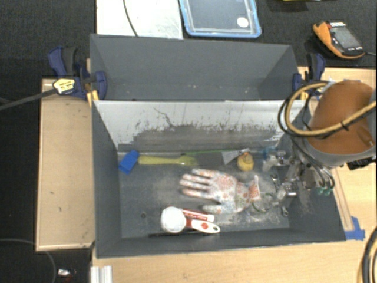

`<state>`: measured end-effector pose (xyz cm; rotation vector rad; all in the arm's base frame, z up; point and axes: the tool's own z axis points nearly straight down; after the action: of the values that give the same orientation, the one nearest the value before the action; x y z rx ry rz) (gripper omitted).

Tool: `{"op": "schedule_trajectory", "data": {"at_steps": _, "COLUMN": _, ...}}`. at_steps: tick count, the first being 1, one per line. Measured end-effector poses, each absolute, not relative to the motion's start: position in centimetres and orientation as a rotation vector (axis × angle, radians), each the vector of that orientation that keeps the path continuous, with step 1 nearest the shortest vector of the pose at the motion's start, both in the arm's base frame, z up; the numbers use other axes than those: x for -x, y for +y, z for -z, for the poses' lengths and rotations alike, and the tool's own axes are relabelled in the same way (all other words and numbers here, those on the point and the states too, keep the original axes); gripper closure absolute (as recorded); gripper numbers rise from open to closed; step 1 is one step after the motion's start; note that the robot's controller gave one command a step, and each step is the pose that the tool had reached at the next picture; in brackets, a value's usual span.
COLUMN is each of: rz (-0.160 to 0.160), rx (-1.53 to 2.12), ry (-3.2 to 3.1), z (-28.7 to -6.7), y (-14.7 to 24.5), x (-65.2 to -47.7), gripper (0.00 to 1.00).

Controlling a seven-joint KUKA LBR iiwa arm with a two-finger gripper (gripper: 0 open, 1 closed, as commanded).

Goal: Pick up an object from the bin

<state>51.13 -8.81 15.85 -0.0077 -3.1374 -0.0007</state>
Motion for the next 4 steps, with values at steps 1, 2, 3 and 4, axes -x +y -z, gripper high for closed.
{"op": "schedule_trajectory", "data": {"at_steps": 1, "rz": -0.001, "rx": 0.002, "ry": -3.144, "z": -16.2, "y": -8.8, "x": -51.3, "gripper": 0.00}}
{"op": "schedule_trajectory", "data": {"at_steps": 2, "rz": 0.000, "rx": -0.027, "ry": -3.150, "z": -7.8, "y": -0.7, "x": -53.7, "gripper": 0.00}}
{"op": "schedule_trajectory", "data": {"at_steps": 3, "rz": -0.004, "rx": -0.038, "ry": -3.151, "z": -9.7, "y": 1.2, "x": -52.7, "gripper": 0.00}}
{"op": "schedule_trajectory", "data": {"at_steps": 4, "rz": 0.000, "rx": -0.038, "ry": -3.151, "z": -8.1, "y": 1.1, "x": -53.3, "gripper": 0.00}}
